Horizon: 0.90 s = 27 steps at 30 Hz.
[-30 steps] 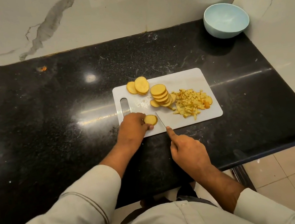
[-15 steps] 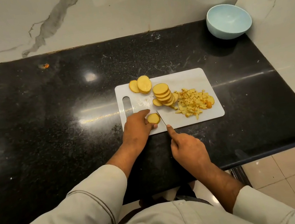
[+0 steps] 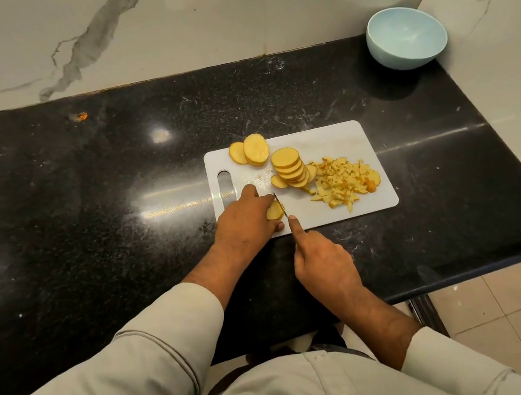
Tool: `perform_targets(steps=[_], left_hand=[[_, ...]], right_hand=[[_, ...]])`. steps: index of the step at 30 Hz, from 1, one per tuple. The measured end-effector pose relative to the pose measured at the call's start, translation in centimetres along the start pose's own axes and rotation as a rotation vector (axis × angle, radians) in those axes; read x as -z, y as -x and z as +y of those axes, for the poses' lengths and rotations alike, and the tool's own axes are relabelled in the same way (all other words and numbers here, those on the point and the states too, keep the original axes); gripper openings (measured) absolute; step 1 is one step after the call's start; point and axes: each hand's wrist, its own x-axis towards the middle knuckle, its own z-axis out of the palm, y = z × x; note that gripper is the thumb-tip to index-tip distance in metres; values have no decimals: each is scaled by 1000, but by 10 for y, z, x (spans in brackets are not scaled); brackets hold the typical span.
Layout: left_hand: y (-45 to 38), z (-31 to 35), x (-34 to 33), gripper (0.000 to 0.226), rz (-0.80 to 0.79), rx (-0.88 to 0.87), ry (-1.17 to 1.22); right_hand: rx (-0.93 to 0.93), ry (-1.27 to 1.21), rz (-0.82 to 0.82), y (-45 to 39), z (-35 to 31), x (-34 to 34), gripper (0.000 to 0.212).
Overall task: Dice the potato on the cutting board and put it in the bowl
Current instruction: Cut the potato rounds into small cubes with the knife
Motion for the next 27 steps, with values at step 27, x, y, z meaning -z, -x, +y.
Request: perform_targets(steps=[27], left_hand=[[-7,15,-1,19,49,-35,-114]], right_hand=[[21,150,-112,5,0,-10,67]])
